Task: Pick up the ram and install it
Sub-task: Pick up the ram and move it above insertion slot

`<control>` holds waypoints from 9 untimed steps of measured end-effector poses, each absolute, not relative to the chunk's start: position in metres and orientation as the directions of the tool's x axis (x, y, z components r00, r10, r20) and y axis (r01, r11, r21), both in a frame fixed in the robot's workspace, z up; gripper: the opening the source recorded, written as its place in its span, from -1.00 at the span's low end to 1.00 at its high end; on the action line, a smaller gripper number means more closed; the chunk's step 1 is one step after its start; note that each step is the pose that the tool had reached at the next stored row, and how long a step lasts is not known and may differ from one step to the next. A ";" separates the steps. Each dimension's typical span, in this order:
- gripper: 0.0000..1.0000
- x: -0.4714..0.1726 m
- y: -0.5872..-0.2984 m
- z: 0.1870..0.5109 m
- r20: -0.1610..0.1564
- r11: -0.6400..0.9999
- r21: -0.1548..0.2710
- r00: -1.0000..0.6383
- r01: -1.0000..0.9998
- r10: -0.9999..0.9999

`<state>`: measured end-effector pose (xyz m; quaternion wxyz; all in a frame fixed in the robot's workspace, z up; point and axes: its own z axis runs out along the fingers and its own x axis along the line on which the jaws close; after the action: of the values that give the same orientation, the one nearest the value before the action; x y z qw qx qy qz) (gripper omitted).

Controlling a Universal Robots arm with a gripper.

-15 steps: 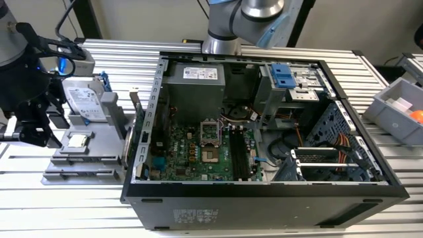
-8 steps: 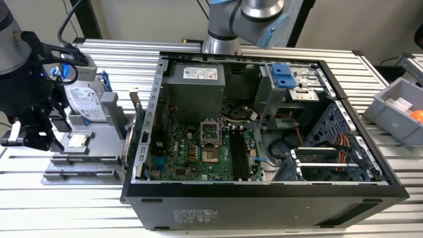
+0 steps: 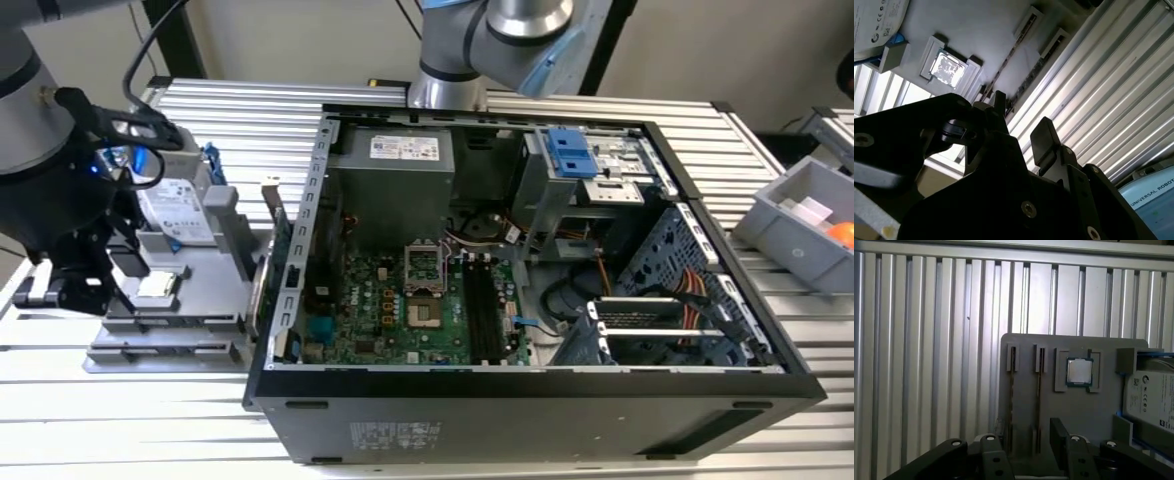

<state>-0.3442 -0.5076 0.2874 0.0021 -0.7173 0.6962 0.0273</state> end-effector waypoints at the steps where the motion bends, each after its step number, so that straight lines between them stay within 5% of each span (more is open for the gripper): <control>1: 1.00 -0.344 -0.508 0.286 -0.042 -0.031 0.035 0.029 -0.999 -0.999; 9: 1.00 -0.344 -0.508 0.281 -0.042 -0.031 0.037 0.029 -0.999 -0.999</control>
<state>-0.3441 -0.5076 0.2810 0.0012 -0.7173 0.6962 0.0280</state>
